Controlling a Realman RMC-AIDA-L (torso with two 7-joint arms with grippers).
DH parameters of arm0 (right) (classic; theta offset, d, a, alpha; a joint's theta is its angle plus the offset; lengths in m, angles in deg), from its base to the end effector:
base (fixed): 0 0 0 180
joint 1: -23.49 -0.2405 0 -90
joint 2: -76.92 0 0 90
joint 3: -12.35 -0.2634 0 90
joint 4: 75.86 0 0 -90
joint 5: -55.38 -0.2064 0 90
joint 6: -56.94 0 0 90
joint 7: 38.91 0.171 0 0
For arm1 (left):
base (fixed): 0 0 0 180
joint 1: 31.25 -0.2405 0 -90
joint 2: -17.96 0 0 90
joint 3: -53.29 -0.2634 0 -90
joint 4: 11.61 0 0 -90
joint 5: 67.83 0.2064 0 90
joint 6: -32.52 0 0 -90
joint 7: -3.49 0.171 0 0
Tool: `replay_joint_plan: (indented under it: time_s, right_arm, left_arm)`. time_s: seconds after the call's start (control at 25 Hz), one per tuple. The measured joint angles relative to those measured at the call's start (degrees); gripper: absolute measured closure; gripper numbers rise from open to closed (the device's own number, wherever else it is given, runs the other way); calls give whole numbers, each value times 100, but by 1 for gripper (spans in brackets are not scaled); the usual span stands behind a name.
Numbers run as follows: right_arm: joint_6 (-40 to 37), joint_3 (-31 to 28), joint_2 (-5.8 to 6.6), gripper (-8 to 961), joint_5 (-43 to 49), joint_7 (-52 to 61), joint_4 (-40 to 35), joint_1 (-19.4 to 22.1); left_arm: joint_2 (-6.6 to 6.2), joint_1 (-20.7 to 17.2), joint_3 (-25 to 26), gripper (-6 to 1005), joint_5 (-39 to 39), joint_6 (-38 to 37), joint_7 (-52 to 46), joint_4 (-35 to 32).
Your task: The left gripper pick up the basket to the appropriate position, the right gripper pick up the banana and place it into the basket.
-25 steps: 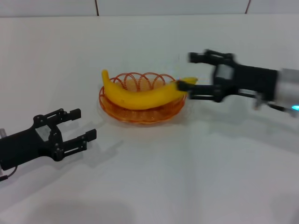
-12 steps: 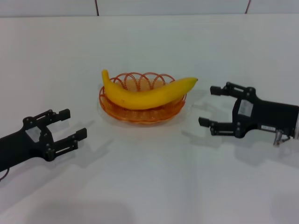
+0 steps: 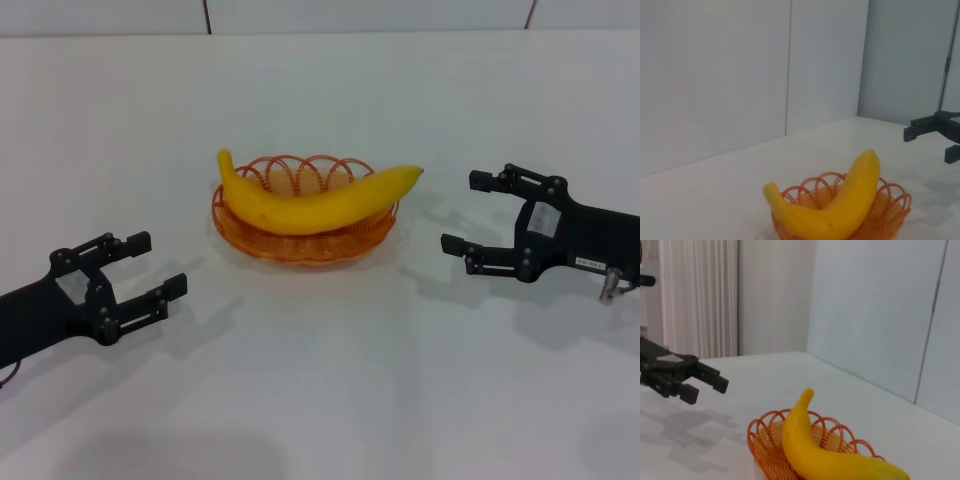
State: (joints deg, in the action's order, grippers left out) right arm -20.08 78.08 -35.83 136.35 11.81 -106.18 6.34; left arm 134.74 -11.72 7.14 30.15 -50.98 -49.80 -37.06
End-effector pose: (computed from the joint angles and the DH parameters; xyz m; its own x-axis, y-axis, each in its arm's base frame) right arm 0.3142 0.3072 -0.0209 0.8710 -0.0902 -0.4830 -0.3270 -0.8401 -0.4328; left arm -0.3152 0.2934 -0.0361 0.8067 0.1917 0.5590 0.4374 -0.8297 -0.3468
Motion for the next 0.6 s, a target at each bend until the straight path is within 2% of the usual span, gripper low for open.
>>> replay_joint_plan:
  time_s: [0.6]
  right_arm:
    - [-100,-61,8,60,1,2,107,-45]
  left_arm:
    - [4,23,0,258,-2,11,13,14]
